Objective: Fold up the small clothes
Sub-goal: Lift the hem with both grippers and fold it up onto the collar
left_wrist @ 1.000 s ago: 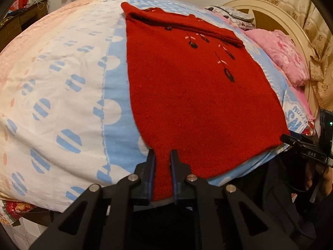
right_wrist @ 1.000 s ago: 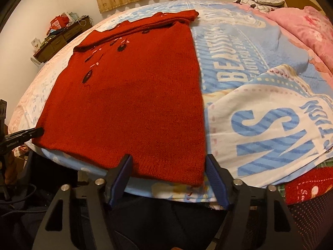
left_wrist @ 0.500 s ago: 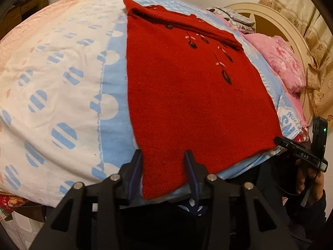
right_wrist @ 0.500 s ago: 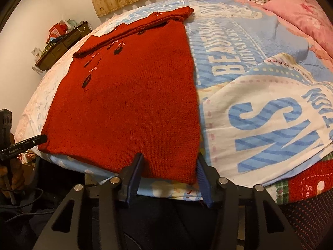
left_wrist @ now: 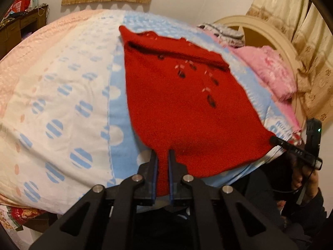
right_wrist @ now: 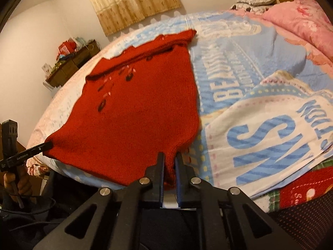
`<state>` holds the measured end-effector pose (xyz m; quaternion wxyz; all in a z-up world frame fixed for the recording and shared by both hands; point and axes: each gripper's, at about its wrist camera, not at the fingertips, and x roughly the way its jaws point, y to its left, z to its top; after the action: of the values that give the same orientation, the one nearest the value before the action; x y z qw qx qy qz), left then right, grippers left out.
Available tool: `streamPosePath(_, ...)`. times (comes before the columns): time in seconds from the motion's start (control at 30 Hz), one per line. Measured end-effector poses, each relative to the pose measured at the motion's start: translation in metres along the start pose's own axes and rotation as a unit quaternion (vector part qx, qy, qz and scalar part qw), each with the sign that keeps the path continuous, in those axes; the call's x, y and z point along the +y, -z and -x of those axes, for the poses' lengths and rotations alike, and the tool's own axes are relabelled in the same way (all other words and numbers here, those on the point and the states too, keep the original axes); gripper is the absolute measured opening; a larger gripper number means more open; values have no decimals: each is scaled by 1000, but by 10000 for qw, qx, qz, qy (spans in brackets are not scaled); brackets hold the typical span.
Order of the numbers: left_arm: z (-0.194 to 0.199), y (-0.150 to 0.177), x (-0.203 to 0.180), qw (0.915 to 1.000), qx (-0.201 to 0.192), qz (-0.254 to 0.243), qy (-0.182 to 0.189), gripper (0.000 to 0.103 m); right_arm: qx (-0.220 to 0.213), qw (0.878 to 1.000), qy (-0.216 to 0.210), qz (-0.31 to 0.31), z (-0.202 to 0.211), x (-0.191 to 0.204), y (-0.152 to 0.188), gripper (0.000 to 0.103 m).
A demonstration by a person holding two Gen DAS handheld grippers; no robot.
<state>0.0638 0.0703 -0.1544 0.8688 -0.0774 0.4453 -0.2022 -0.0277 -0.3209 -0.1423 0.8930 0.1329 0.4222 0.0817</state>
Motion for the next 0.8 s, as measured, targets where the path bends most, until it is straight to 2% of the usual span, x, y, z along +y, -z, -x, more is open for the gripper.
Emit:
streamPosePath(0.17,0,-12,-1,9996,-107,37,249,9,-435,9990,-104,28,19,8,-13,8)
streamPosePath(0.33,-3,-19,-4,9995,-106,-8,298,8,-498,9986,-139,128,20,17,-21,7)
streamPosePath(0.5,11,-30,-1,9989,-313,-15,363,8,-685,9974,-201,29,34,12,-30,7)
streamPosePath(0.67,20,-58,4,9973,-585,54,451,8,-1175,9925,-337,32,61,20,-59,7)
streamPosePath(0.8,18,-87,7,9963,-757,130,387,8,-1557,9871,-341,115,70,29,-93,7)
